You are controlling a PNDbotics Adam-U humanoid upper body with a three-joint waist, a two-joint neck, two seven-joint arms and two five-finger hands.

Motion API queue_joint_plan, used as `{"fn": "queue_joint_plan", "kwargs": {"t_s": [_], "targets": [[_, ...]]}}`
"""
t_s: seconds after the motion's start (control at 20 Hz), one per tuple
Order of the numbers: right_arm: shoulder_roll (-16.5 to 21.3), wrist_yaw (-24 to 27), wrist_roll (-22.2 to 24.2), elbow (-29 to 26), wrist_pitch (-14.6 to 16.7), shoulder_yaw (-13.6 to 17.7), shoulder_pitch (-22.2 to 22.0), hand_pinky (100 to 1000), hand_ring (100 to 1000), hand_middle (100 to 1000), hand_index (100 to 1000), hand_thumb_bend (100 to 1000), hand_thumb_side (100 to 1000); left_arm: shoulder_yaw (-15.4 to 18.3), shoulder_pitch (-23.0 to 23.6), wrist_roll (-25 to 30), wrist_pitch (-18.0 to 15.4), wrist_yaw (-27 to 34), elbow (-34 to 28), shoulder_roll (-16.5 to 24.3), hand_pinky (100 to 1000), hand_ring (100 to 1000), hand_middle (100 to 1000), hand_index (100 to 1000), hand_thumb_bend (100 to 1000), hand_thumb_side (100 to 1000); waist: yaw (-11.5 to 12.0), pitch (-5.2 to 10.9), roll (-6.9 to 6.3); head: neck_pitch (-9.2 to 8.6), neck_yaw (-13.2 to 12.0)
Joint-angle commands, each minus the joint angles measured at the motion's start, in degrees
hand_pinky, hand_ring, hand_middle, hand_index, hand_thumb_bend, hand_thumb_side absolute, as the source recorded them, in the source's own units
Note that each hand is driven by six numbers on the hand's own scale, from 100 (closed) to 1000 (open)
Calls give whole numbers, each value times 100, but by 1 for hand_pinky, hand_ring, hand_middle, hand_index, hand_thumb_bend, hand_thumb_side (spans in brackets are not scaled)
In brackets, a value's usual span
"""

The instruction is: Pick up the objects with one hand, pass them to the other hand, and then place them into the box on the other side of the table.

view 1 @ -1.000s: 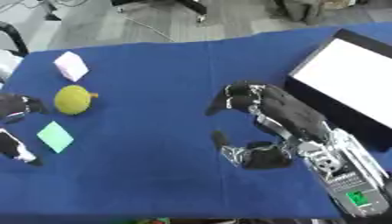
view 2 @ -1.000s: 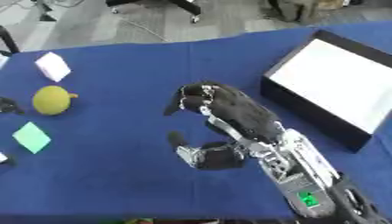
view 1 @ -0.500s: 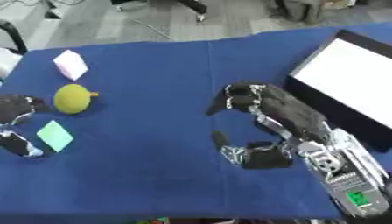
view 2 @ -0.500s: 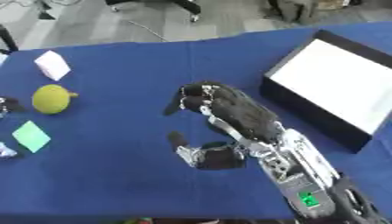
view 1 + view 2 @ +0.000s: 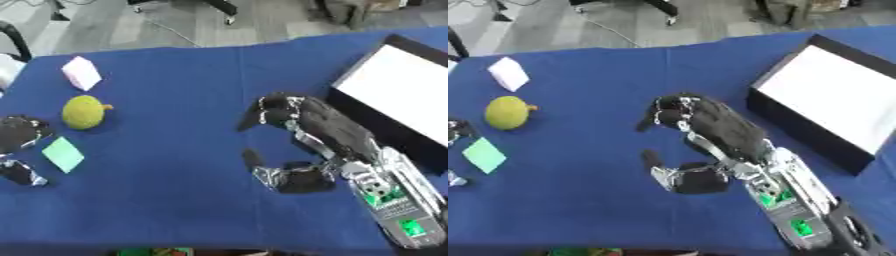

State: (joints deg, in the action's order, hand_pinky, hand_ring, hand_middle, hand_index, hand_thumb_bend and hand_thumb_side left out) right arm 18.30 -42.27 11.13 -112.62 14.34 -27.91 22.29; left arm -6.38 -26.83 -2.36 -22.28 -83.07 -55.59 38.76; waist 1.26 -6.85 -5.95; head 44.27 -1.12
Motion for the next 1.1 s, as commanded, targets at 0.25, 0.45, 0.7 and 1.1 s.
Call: {"fn": "queue_joint_plan", "kwargs": {"t_s": [0.25,0.45,0.7,1.1], "targets": [[-11,24,10,-54,-6,61,101,757,704,619,700,100,348,214,-150,-531,-66,-301,128,65,801,734,687,802,621,425,15,43,11,-15,-25],[-13,26,14,-53,-4,60,96,757,705,619,700,100,348,209,-201,-485,-240,-128,156,70,807,731,681,792,572,404,10,46,12,-15,-29],[-18,31,18,-50,0,56,90,756,705,619,701,100,349,197,-274,-302,-511,170,78,96,810,730,677,786,553,388,2,44,8,-15,-35],[-32,33,33,-41,14,48,84,757,706,620,702,100,349,149,-317,172,-776,377,63,83,814,731,672,780,537,405,-19,40,0,-15,-39]]}}
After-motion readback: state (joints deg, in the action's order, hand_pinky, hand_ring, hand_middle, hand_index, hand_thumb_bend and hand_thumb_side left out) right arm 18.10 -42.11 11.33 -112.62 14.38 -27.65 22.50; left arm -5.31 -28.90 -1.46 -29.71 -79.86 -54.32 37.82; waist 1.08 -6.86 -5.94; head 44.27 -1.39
